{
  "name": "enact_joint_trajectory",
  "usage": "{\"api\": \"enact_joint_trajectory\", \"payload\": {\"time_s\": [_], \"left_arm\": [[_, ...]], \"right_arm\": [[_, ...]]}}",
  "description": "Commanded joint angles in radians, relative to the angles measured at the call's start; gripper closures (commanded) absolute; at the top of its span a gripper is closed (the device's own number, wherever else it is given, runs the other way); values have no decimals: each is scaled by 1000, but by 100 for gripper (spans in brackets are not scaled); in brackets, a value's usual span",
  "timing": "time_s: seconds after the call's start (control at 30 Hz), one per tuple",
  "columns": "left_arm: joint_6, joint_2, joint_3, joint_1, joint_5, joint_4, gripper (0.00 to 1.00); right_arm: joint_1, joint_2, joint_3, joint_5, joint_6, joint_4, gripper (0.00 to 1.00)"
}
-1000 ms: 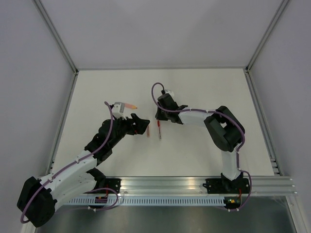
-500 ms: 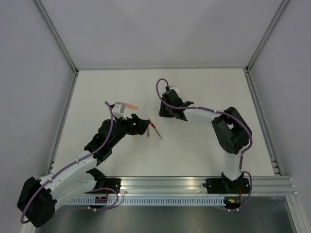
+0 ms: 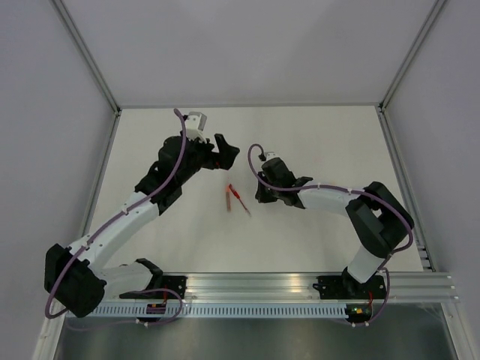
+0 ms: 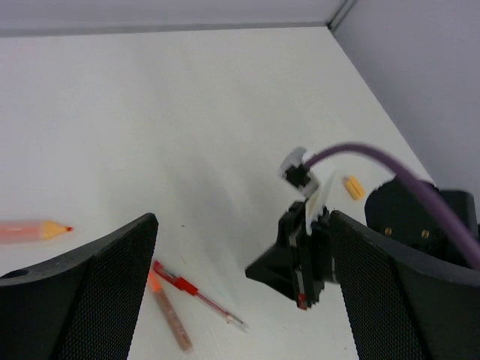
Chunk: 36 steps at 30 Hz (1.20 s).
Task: Insert the pens into the pen caps
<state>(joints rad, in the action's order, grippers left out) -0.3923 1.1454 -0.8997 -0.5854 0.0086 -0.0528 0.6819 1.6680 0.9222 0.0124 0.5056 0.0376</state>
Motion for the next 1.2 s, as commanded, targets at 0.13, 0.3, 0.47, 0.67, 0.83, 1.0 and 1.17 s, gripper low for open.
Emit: {"api": "enact_joint_trajectory", "payload": {"time_s": [0.13,0.3,0.47,0.67,0.83,1.0,1.17], "left_arm": [[302,170,-211,232,88,198,4],[492,279,-289,318,-8,211,3],[682,375,-306,395,146,196,9],[863,513,-324,406,186,186,10],[993,635,-357,406,217,226,11],[1095,698,-383,406,185,232,13],[1233,702,-375,406,293,291,12]], "right_arm": [[50,64,-13,-89,8,-91,100],[51,108,-45,-216,56,-168,100],[50,147,-39,-302,91,-208,100],[50,109,-71,-362,120,-269,100],[48,16,-89,-286,88,-225,100],[38,-85,-126,-194,73,-214,100],[28,-109,-132,-187,74,-216,100]]}}
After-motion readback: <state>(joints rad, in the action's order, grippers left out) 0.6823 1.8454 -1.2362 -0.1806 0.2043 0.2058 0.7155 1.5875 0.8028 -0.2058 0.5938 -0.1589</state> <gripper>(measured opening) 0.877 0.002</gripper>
